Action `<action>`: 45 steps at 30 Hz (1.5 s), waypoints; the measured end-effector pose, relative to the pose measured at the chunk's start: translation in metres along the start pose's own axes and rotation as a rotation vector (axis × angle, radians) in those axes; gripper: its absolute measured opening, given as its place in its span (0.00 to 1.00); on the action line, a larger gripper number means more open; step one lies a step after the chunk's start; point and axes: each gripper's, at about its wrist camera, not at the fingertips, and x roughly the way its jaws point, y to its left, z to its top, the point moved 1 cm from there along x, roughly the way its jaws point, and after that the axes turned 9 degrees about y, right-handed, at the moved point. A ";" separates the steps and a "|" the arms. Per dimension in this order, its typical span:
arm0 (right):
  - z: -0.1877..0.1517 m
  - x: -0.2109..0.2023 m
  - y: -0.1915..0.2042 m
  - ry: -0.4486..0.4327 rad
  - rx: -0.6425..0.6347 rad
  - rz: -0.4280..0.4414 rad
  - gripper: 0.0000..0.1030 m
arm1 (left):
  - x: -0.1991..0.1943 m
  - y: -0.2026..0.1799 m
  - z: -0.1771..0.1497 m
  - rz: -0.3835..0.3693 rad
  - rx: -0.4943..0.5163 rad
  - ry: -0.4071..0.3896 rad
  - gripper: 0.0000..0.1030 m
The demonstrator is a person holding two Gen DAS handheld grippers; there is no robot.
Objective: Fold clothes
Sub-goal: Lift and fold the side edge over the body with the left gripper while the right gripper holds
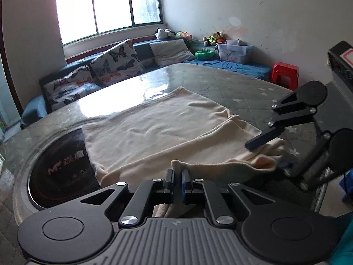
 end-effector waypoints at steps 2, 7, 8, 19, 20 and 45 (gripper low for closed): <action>0.003 0.002 -0.010 0.005 0.060 0.033 0.23 | -0.004 0.001 -0.003 -0.001 0.001 0.001 0.13; 0.010 -0.002 -0.033 -0.002 0.165 0.072 0.16 | -0.015 -0.004 -0.018 0.020 0.062 0.001 0.27; 0.011 -0.002 -0.036 -0.004 0.176 0.072 0.16 | -0.016 -0.006 -0.022 0.029 0.077 0.005 0.35; 0.013 0.001 -0.037 -0.004 0.195 0.060 0.15 | -0.003 -0.020 -0.039 0.160 0.225 0.021 0.13; 0.013 0.001 -0.036 -0.005 0.193 0.056 0.14 | -0.005 -0.020 -0.038 0.155 0.219 0.015 0.10; 0.004 -0.113 -0.013 -0.105 0.119 0.070 0.09 | -0.099 -0.037 -0.027 0.066 0.171 -0.157 0.05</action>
